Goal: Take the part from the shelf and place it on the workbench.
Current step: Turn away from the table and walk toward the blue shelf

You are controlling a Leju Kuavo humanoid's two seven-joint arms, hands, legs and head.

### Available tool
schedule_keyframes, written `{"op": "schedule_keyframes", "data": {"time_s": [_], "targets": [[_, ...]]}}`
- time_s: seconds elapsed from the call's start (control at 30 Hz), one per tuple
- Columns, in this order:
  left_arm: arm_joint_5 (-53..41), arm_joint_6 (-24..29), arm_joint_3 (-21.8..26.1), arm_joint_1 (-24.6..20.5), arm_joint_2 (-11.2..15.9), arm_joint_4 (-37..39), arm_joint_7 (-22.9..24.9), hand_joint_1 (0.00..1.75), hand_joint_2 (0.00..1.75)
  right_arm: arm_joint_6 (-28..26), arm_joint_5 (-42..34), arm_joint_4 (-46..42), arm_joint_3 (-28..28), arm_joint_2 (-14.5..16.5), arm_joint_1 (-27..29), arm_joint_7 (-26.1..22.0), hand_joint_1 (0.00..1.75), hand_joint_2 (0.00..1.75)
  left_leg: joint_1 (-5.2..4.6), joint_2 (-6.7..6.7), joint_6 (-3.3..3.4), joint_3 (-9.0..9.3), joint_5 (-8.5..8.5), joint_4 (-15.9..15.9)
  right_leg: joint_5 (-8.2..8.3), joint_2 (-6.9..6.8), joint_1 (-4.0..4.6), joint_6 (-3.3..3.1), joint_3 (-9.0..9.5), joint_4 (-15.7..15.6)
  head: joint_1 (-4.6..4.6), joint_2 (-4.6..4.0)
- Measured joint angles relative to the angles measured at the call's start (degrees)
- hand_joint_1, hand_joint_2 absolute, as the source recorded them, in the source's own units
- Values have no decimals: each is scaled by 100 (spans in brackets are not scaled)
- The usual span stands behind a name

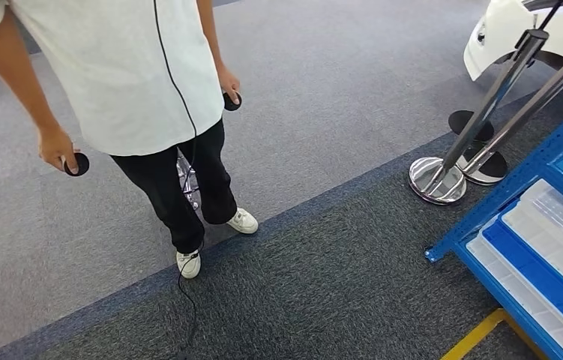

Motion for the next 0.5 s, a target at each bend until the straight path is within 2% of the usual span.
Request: {"op": "schedule_keyframes", "data": {"time_s": [0.03, 0.07, 0.1, 0.17, 0.2, 0.27, 0.3, 0.37, 0.4, 0.43, 0.47, 0.5], "targets": [[0, 1, 1, -3, -3, 0, 0, 0, 0, 0, 0, 0, 0, -3, -3, 0, 0, 0, -9, 55, -38, 3, -35, 32, 122, -98, 10, -14, 179, -340, -2, 0], [1, 2, 1, -5, -4, 0, 0, 0, 0, -1, 1, 0, 0, -5, -11, -1, 0, 0, -19, 99, -78, 10, -65, 54, 175, -166, 25, -45, 290, -550, -4, 0], [3, 3, 2, -8, -4, 0, 2, 0, 0, -1, 2, 0, 0, -5, -17, -2, 0, 0, -32, 140, -117, 20, -90, 65, 167, -193, 44, -83, 320, -620, -9, 0], [8, 7, 2, -26, -6, -1, 7, 0, 0, -3, 6, 0, 0, -5, -13, -4, 0, 0, -34, 220, -177, 69, -118, 63, 167, -82, 60, -160, 309, -606, -15, 0], [10, 9, 2, -38, -8, -1, 9, 0, 0, -3, 8, 0, 0, -4, -9, -3, 0, 0, -19, 185, -210, 85, -154, 89, 172, -28, 53, -196, 309, -616, -16, 0], [13, 16, 2, -47, -10, -2, 11, 0, 0, -4, 10, 0, 0, -3, -16, -2, 0, 0, 8, -51, -260, -25, -381, 395, 192, 76, 29, -272, 315, -639, -17, 0], [14, 19, 2, -43, -10, -2, 15, 0, 0, -4, 10, 0, 0, -3, -22, -1, 0, 0, 16, -205, -274, -172, -569, 721, 197, 126, 27, -300, 314, -643, -19, 0], [19, 22, 2, -16, -10, -1, 31, 0, 0, -4, 11, 0, -1, -4, -28, 10, 0, 0, 16, -337, -270, -551, -895, 1492, 200, 259, 46, -332, 304, -641, -20, 0], [20, 23, 2, -3, -10, -1, 37, 0, 0, -4, 11, 0, -2, -4, -27, 18, 0, 0, 15, -353, -258, -671, -919, 1708, 201, 336, 60, -337, 305, -639, -20, 0], [20, 25, 2, 8, -10, 0, 41, 0, 0, -4, 11, 0, -2, -4, -25, 24, 0, 0, 12, -365, -237, -699, -827, 1715, 202, 417, 72, -339, 310, -637, -20, 0], [18, 26, 2, 12, -10, 0, 42, 0, 0, -4, 11, 0, -2, -3, -24, 26, 0, 0, 7, -391, -206, -619, -633, 1494, 202, 495, 81, -338, 320, -634, -20, 0], [16, 27, 2, 12, -10, 0, 42, 0, 0, -4, 11, 0, -2, -2, -23, 27, 0, 0, -1, -470, -163, -463, -389, 1113, 203, 569, 87, -337, 331, -633, -19, 0]]}}
